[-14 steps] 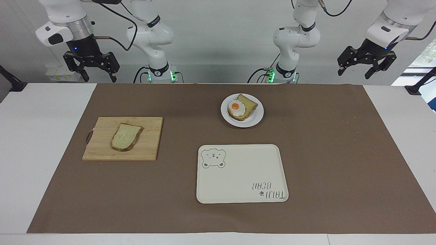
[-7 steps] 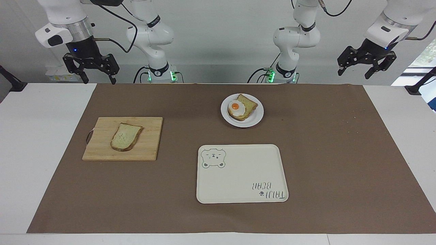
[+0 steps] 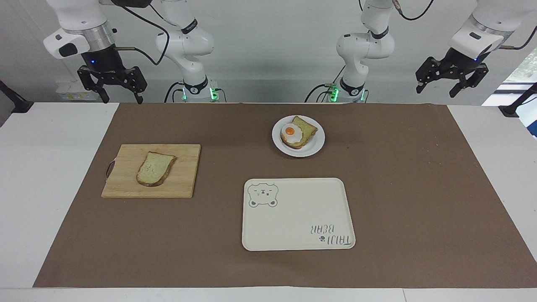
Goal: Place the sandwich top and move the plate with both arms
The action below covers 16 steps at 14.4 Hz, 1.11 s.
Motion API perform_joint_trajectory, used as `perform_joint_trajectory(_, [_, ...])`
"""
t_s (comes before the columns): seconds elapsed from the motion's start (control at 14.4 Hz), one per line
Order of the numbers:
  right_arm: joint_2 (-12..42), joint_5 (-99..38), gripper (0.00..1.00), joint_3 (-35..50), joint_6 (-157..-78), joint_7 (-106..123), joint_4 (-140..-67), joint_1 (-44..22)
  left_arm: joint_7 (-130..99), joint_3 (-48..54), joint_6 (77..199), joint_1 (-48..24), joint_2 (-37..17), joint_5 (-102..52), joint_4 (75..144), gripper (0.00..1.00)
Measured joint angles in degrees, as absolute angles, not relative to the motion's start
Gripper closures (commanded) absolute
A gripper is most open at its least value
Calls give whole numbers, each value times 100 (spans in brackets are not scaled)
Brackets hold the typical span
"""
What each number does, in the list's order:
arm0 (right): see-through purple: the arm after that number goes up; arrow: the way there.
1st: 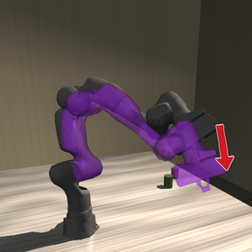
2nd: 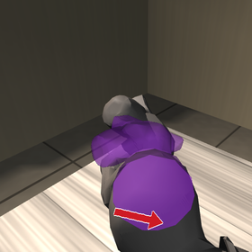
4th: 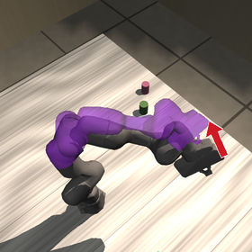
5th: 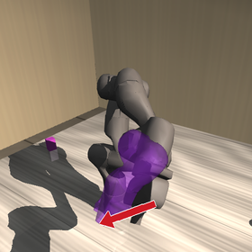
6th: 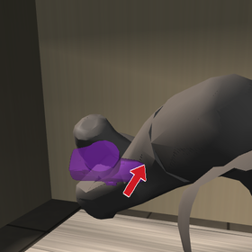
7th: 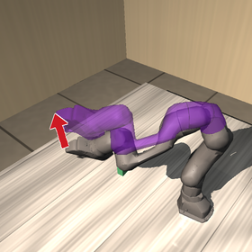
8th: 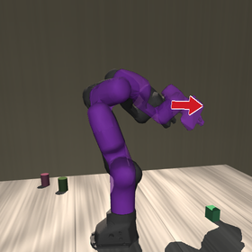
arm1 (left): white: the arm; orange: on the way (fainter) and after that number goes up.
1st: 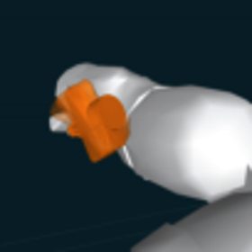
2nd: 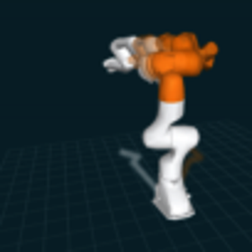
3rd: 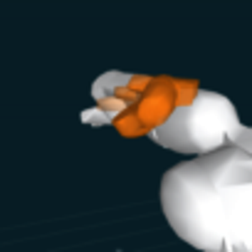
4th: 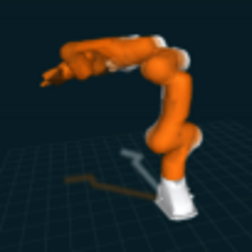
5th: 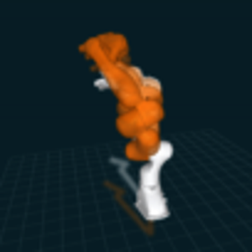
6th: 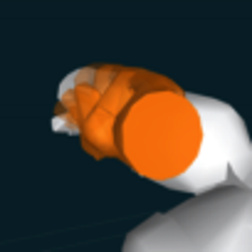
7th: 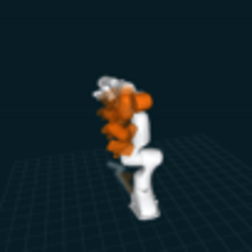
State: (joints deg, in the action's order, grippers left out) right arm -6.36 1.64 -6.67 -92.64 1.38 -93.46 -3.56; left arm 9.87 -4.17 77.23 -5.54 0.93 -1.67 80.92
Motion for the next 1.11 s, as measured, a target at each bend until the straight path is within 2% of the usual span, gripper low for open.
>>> perform_joint_trajectory(1.11, [-614, 164, 0, -725, -9471, 145, -9524, -255, 987, -417, 7723, -554, 93, -167, 8092, 0])
